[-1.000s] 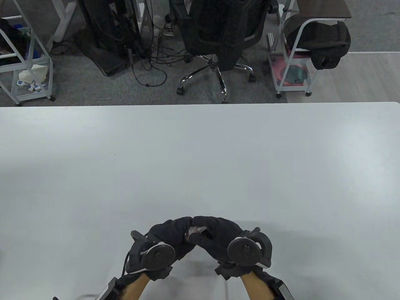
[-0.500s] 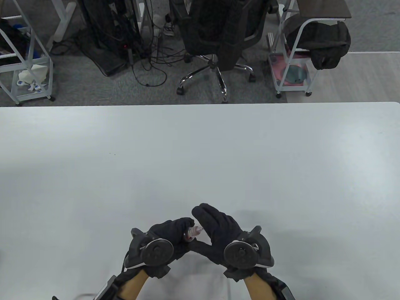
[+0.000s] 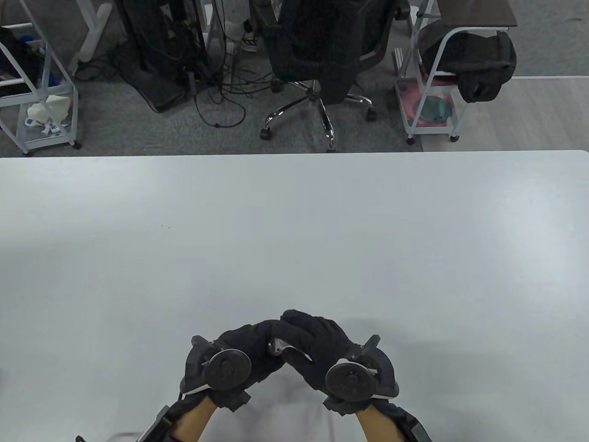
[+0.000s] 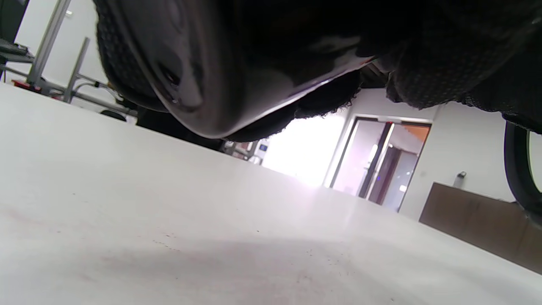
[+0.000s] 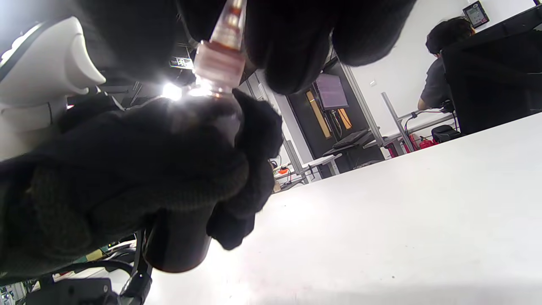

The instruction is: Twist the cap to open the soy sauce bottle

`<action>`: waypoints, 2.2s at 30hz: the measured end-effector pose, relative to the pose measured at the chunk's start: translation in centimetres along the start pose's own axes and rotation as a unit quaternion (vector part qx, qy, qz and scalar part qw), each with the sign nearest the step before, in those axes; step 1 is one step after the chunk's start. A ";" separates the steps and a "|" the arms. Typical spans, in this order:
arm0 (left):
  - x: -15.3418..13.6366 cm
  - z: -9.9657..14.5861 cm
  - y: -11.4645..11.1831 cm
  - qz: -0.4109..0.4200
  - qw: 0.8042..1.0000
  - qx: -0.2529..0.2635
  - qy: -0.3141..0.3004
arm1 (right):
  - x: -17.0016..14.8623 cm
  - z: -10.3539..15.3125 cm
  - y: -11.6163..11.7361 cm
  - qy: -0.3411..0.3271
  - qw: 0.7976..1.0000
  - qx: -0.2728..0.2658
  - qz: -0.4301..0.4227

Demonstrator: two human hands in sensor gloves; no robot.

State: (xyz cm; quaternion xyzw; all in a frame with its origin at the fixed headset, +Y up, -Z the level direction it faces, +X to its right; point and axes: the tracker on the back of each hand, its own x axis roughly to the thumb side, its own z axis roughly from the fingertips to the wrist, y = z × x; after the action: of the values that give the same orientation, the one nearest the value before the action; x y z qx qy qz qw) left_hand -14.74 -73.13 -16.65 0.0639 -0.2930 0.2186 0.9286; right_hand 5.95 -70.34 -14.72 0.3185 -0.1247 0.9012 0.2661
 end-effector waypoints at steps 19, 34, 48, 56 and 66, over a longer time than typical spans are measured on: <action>0.0 0.1 -0.2 0.008 1.000 -0.004 -0.008 | 0.4 -0.1 0.5 0.018 1.000 -0.007 0.022; -0.1 0.0 -0.1 -0.005 1.000 -0.014 -0.006 | 0.9 -0.3 -0.5 -0.009 0.999 0.001 0.036; -3.2 0.4 1.1 0.026 0.997 0.020 0.069 | -0.8 0.0 -1.4 0.029 0.998 -0.028 0.044; -5.6 0.6 1.2 0.088 0.988 0.026 0.126 | -2.4 -0.2 -1.2 0.070 0.992 -0.003 0.103; -6.8 0.4 0.5 0.112 0.981 0.004 0.161 | -5.2 -0.3 -1.3 0.125 0.983 0.016 0.132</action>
State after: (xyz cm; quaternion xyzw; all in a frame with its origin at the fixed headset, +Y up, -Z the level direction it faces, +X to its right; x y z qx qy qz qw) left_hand -20.14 -75.28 -20.20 -0.0019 -0.1443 0.3299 0.9329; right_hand 9.93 -71.22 -18.16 0.1882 -0.1170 0.9630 0.1531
